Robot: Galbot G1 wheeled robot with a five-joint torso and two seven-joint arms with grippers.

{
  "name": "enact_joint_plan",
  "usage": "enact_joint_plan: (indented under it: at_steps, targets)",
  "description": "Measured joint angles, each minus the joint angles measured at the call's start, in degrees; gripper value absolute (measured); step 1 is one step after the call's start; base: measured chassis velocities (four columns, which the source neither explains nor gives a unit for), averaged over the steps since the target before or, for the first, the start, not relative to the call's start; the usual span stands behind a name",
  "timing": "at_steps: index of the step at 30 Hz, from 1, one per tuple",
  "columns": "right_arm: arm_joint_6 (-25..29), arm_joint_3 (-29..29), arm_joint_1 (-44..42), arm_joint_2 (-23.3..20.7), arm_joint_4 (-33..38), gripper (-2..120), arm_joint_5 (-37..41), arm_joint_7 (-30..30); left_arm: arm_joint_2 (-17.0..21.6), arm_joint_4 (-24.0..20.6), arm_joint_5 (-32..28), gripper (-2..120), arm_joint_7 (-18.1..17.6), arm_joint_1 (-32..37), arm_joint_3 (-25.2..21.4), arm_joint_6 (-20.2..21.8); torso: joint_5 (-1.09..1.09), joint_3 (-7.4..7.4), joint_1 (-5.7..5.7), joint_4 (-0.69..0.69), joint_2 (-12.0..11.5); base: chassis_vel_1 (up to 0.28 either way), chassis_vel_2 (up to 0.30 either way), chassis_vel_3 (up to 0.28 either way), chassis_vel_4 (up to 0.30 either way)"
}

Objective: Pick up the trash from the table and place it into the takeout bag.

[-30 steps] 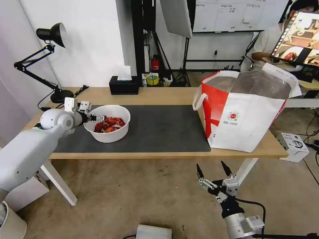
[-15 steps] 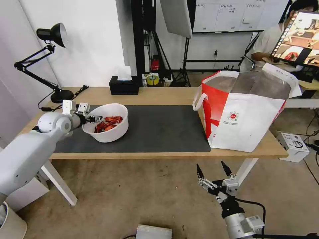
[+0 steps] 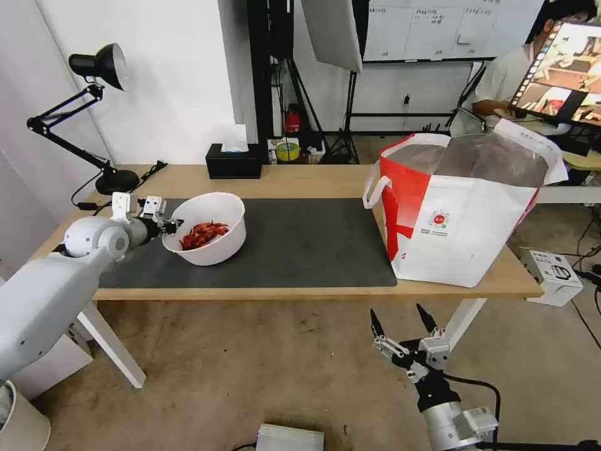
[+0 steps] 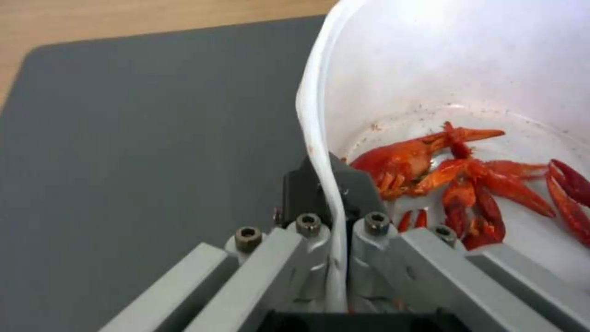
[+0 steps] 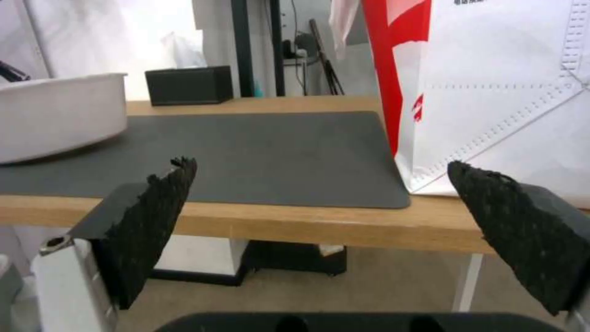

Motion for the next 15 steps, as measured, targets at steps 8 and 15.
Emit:
enact_joint_plan:
  at_steps: [8,15]
  targets:
    - [0.0,0.0,0.0,0.0,0.0,100,0.0,0.0,1.38,-4.6,-5.04,0,-0.12,1.91,-1.98,0.33,0.0,0.0,0.0,0.0,0.0,0.0,0.0,0.0,0.0]
    - [0.0,0.0,0.0,0.0,0.0,100,0.0,0.0,3.42,-13.07,-15.64,0,-5.82,6.03,-5.55,0.53,0.01,0.0,0.0,0.01,0.0,0.0,0.0,0.0,0.0]
